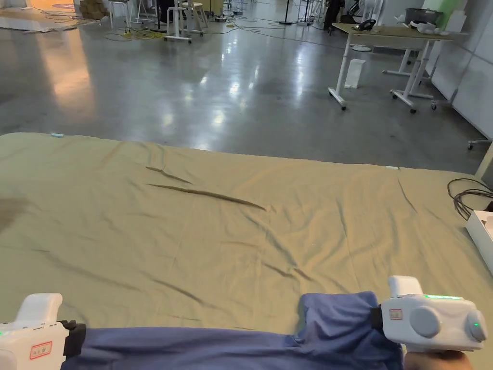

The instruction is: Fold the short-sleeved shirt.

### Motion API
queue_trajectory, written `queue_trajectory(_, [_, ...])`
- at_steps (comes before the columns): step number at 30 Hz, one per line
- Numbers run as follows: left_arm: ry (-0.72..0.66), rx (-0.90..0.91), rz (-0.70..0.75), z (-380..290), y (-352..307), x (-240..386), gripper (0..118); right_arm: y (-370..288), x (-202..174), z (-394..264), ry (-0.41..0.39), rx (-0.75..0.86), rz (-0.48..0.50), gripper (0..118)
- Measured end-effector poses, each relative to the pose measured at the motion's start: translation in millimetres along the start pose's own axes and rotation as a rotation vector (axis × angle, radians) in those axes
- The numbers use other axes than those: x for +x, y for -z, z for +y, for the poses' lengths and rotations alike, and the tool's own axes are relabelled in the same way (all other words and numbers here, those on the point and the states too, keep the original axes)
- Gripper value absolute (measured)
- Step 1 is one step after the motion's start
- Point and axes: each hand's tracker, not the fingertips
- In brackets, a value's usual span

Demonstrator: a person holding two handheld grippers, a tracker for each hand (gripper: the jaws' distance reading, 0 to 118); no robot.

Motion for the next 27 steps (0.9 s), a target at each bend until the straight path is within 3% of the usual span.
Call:
queue_trajectory(8, [-0.029,0.069,-0.056,-13,-62,-1,5,-118,12,-39,0.011,0.150,0.033,0])
queue_trajectory(15, [-0.003,0.085,-0.087,-45,-116,-11,5,-187,23,-99,-0.005,0.166,0.014,0])
queue_trajectory(21, [-0.017,-0.023,-0.096,-96,-126,-21,5,-197,27,-172,-0.019,0.020,-0.019,0])
queue_trajectory(27, [0.004,-0.252,-0.047,-141,-90,-26,5,-149,28,-233,-0.047,-0.177,-0.064,0])
